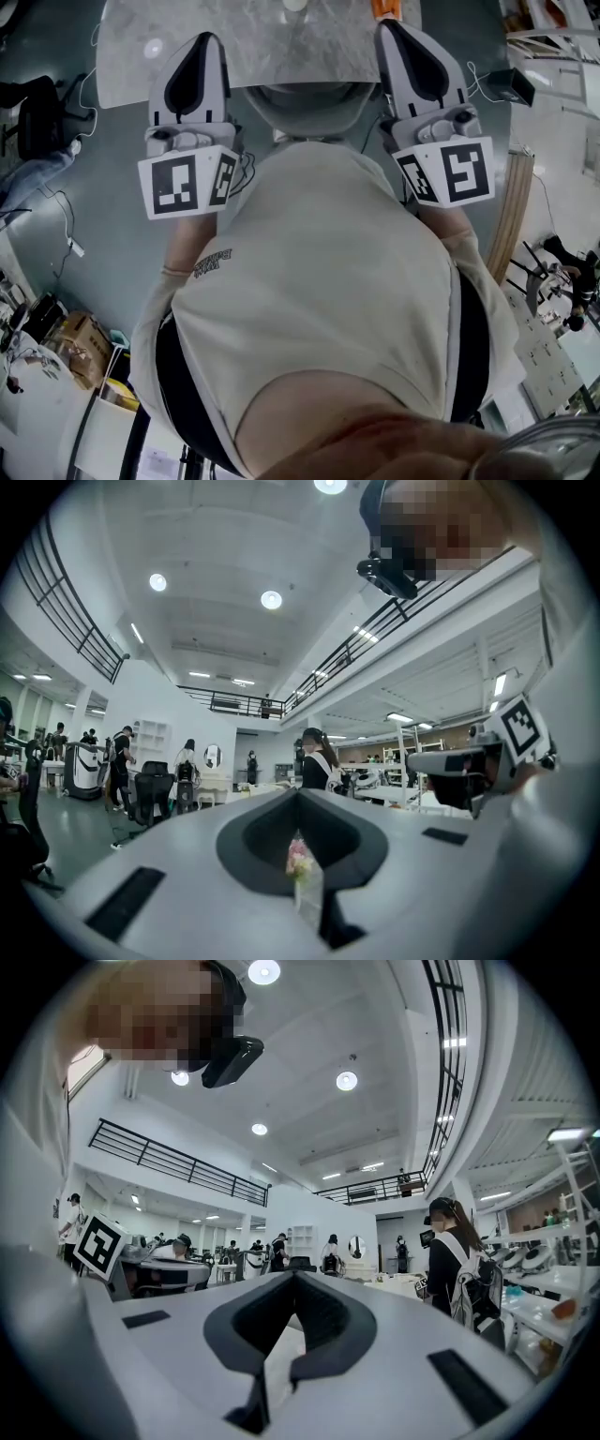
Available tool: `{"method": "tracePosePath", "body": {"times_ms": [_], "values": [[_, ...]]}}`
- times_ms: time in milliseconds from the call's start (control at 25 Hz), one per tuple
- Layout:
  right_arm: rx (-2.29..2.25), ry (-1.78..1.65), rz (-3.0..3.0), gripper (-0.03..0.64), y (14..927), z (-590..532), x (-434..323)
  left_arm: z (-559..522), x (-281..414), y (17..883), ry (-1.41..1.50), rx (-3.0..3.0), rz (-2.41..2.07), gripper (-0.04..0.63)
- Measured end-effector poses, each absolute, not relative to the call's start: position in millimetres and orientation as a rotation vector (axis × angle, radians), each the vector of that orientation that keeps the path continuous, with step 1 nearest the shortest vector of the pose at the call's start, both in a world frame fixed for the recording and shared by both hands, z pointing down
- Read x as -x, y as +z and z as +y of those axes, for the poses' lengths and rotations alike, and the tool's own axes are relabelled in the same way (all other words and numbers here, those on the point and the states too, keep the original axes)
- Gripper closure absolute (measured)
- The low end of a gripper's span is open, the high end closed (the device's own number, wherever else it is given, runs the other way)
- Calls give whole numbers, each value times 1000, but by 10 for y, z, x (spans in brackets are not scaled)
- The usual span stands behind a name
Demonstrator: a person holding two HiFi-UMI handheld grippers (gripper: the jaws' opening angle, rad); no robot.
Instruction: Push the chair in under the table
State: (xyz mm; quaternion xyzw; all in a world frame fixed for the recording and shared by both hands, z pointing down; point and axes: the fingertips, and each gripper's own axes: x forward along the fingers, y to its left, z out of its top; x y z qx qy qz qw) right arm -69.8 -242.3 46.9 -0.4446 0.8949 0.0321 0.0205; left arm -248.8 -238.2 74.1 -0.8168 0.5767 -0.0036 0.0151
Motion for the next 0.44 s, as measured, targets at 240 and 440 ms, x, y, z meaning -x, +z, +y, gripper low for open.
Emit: {"method": "tracePosePath", "body": {"times_ms": [240,440], "values": [[1381,95,2785,604,506,-2452,706,-2410,2468,735,-10,2547,1788,584],[1383,94,2791,604,507,-2486,720,-2441,2482,727,-12,2549,1788,584]]}}
